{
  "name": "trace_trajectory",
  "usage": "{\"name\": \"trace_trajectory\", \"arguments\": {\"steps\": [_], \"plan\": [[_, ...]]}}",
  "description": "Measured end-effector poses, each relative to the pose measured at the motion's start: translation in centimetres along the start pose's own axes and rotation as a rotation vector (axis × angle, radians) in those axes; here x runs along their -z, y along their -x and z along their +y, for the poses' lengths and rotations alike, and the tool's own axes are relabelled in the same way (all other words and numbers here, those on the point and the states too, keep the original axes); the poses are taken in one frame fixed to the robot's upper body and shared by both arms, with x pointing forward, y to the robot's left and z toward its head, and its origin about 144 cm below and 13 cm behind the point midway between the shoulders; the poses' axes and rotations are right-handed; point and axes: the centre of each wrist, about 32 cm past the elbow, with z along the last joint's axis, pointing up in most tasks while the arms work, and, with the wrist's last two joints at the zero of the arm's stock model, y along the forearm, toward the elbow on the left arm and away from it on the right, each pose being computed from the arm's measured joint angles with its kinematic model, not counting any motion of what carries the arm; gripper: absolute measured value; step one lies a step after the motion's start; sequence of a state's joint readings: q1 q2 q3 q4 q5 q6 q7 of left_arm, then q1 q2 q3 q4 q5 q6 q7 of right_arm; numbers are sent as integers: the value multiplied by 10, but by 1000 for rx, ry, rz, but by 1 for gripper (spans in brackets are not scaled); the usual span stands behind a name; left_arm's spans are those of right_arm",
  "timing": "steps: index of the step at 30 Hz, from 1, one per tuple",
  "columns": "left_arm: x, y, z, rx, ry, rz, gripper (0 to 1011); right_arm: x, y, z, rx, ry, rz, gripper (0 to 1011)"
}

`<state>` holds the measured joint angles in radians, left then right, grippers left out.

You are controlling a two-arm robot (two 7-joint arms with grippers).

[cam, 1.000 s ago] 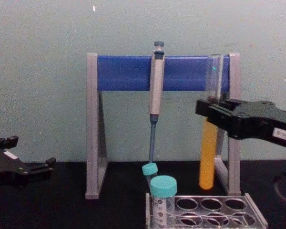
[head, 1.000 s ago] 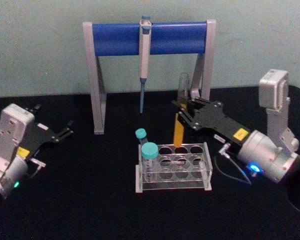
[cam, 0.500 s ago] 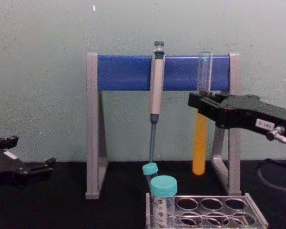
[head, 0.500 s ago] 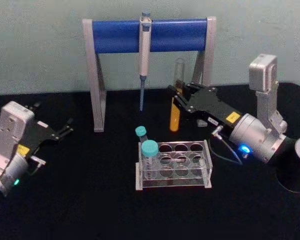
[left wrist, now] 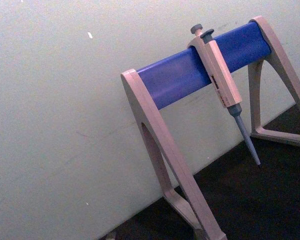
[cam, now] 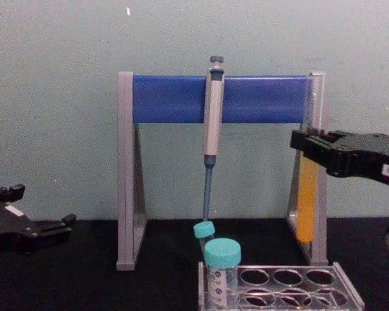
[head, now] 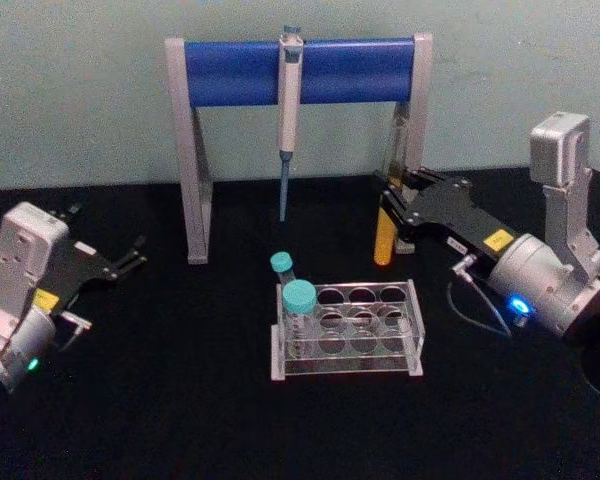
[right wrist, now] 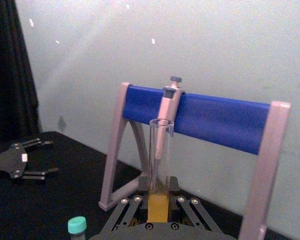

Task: Pick up the test tube from the test tube rack, shake it, then place it back into the test tube rack.

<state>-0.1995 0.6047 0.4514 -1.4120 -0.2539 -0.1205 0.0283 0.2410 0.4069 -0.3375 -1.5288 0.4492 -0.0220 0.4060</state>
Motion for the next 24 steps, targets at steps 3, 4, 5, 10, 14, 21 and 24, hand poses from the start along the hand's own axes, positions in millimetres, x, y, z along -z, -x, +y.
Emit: {"name": "trace_trajectory", "arguments": {"steps": [3,4,5,10,14,21,24], "plan": [[0,0,0,0,0,0,1001,-2,4,-7,25,11,3,229],[0,0,0,0,0,0,1001,-2,5,-9,30,13,5,229],[0,0,0,0,0,0,1001,-2,7,-13,40,19,9,229],[0,0,0,0,0,0,1001,-3,18,-21,39,27,21,229],[0,0,0,0,0,0,1001,-4,25,-23,14,27,35,229],[0,0,0,0,0,0,1001,-4,33,-8,-70,16,55,229],[0,0,0,0,0,0,1002,-3,31,1,-92,10,52,229]]}}
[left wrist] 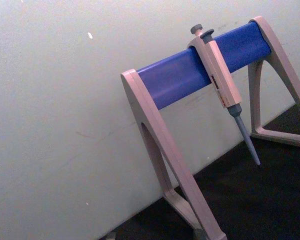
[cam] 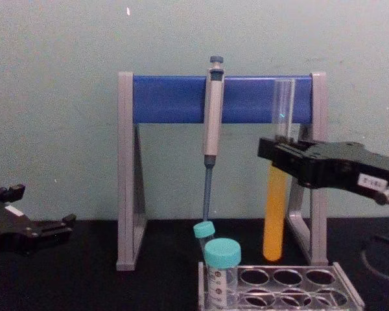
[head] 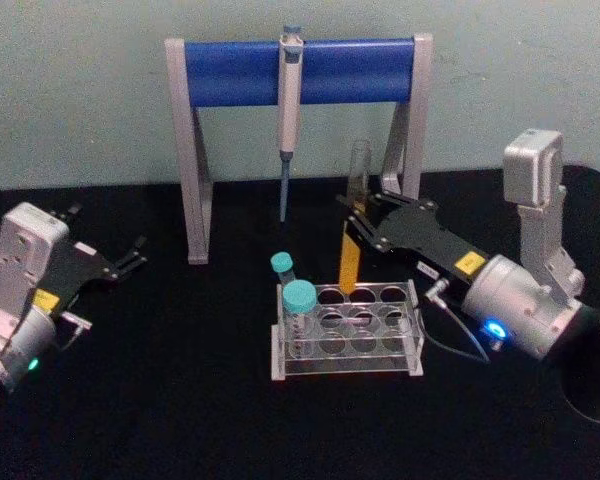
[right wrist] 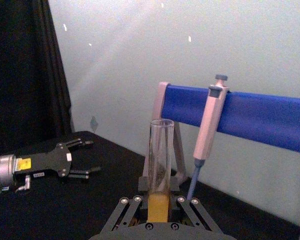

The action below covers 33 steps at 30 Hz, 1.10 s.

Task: Pick up the test tube from the test tube rack, shake it, then place it back into the test tube rack.

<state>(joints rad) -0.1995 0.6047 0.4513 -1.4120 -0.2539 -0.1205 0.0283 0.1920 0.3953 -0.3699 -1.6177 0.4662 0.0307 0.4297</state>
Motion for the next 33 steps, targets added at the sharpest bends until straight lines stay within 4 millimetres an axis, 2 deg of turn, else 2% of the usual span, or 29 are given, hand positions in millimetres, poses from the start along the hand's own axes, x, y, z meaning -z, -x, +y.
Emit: {"name": "trace_trajectory", "arguments": {"steps": [6,12,22,33], "plan": [[0,0,0,0,0,0,1001,0,-13,14,-20,-5,-16,229],[0,0,0,0,0,0,1002,-2,-23,18,-11,0,-35,229],[0,0,0,0,0,0,1001,-5,-33,5,51,12,-50,229],[0,0,0,0,0,0,1001,-6,-21,-12,84,25,-44,229]]}}
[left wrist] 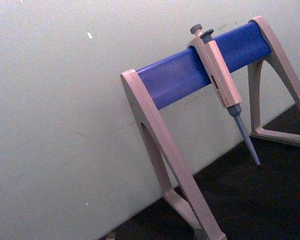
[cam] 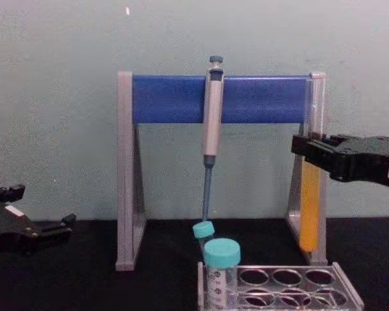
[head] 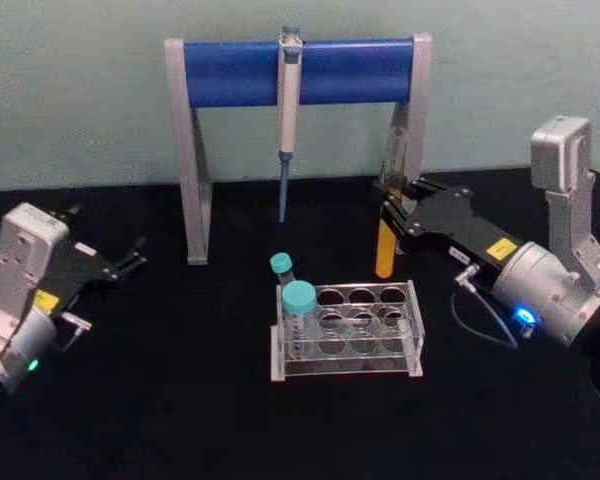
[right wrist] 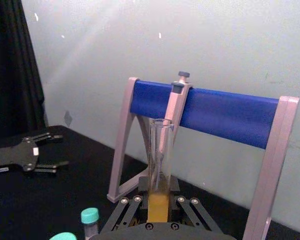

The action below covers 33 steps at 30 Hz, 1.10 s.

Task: Pick up the test tube from the test tube rack, shake it, then place it back into the test tube rack.

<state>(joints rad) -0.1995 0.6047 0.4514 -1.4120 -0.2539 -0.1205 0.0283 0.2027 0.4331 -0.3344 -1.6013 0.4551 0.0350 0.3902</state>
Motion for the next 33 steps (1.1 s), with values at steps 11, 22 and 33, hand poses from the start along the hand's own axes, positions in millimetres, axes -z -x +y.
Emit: {"name": "trace_trajectory", "arguments": {"steps": [11,22,33], "plan": [[0,0,0,0,0,0,1001,1,17,1,-47,-12,33,229],[0,0,0,0,0,0,1001,3,13,26,-106,-40,25,229],[0,0,0,0,0,0,1001,2,-4,30,-72,-28,-6,229]]}}
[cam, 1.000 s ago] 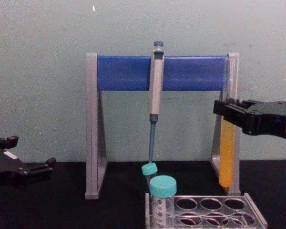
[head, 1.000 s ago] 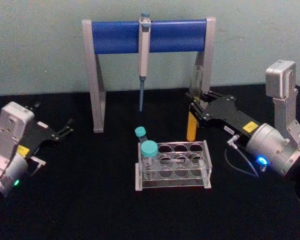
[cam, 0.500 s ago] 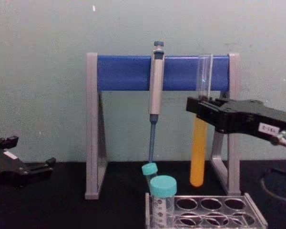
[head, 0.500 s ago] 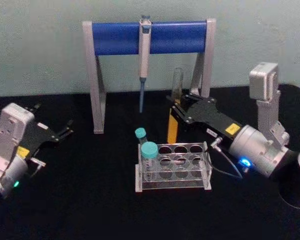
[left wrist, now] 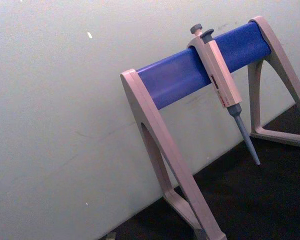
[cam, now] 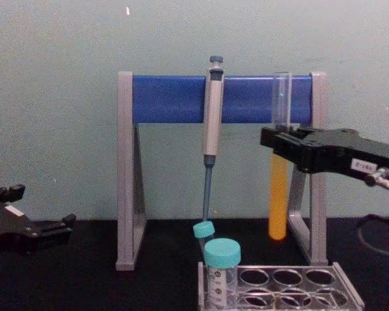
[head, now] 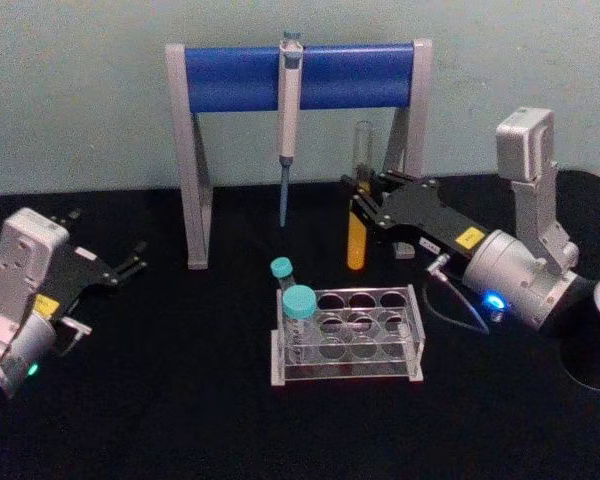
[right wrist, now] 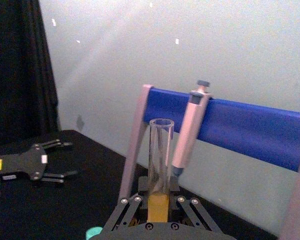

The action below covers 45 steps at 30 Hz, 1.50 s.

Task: Pick up the test tube from the test tube rack, shake it, then place it back into the test tube rack.

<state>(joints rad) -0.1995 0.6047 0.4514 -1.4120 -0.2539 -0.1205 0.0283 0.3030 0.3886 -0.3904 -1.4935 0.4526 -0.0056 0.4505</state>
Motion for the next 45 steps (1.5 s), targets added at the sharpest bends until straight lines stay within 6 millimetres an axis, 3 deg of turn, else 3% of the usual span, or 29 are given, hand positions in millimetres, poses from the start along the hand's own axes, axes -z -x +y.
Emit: {"name": "trace_trajectory", "arguments": {"steps": [12,45], "plan": [[0,0,0,0,0,0,1001,-1,-1,-15,55,8,-3,229],[0,0,0,0,0,0,1001,0,1,-15,55,-4,2,229]]}}
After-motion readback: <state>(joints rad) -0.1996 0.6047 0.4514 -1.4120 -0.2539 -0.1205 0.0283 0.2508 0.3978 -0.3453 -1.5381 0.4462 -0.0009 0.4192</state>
